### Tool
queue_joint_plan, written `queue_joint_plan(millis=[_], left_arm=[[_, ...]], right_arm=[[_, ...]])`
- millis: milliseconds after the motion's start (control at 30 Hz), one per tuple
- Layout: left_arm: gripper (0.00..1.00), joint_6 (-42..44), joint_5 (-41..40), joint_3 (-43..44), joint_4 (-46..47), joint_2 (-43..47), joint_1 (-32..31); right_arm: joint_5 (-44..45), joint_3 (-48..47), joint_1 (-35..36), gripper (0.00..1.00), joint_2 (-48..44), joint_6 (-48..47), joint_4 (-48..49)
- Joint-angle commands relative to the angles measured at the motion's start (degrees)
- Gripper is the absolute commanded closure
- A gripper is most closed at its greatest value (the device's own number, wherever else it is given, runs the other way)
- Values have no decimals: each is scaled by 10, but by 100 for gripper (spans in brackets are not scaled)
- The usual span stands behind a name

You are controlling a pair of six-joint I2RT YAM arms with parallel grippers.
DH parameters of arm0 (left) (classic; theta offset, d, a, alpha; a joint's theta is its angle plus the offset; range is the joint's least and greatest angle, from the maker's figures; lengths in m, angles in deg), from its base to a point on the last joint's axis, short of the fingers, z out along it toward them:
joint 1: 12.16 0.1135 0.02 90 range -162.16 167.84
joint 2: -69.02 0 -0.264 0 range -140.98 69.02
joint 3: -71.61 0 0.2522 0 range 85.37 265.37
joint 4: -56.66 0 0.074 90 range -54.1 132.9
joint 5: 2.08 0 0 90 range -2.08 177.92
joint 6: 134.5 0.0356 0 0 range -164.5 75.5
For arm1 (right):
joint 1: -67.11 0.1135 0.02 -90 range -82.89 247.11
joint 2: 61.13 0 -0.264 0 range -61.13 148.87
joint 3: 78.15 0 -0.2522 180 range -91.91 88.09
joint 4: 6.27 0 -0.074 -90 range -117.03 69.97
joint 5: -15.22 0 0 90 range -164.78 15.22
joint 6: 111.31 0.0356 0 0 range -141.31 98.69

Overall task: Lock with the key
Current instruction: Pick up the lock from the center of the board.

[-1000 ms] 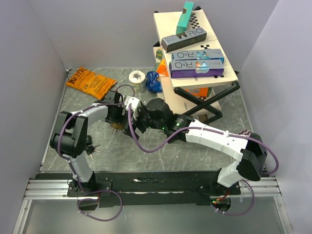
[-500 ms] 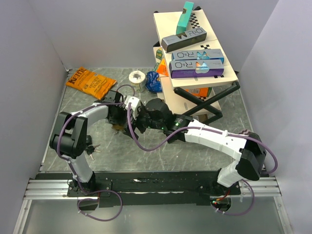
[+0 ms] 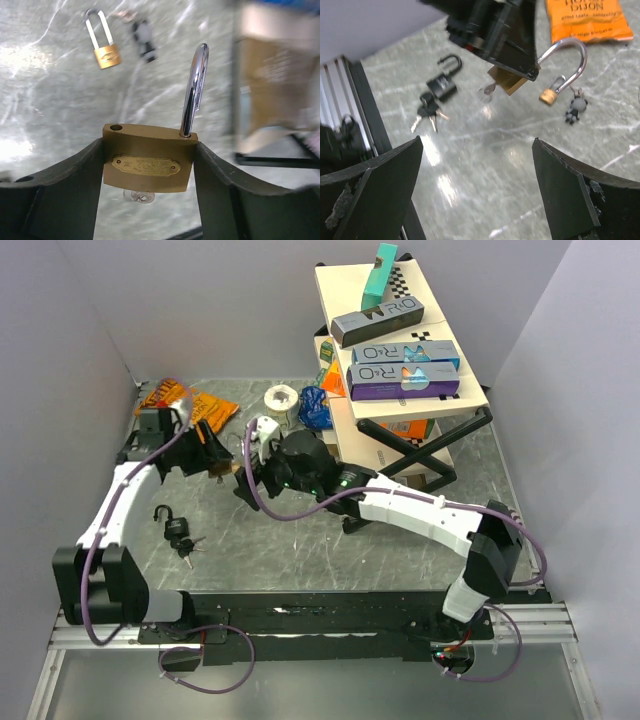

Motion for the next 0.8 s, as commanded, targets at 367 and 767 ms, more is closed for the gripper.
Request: queue_joint_plan(millis=[367,767], left_arm=[[99,-293,159,-77,188,190,45],[99,-397,174,-128,254,246,46]], right_arm=[[95,-132,0,3,118,116,80],[165,-160,3,46,155,107,103]])
